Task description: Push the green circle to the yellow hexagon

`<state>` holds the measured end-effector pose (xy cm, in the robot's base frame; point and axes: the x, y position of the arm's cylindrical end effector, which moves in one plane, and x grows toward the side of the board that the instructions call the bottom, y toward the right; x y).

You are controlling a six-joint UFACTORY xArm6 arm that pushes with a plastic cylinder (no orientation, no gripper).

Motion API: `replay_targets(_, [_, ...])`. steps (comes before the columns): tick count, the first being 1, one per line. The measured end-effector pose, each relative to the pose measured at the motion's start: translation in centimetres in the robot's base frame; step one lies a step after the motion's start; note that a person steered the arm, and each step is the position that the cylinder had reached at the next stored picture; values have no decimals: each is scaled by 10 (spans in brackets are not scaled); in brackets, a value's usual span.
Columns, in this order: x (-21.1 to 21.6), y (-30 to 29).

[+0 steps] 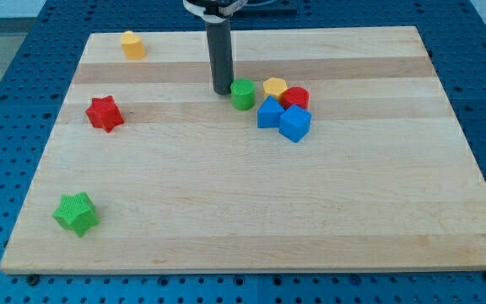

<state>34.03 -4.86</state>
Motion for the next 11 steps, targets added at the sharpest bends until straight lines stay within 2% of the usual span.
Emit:
replay_targets(3, [28, 0])
replay_targets(11, [34, 11])
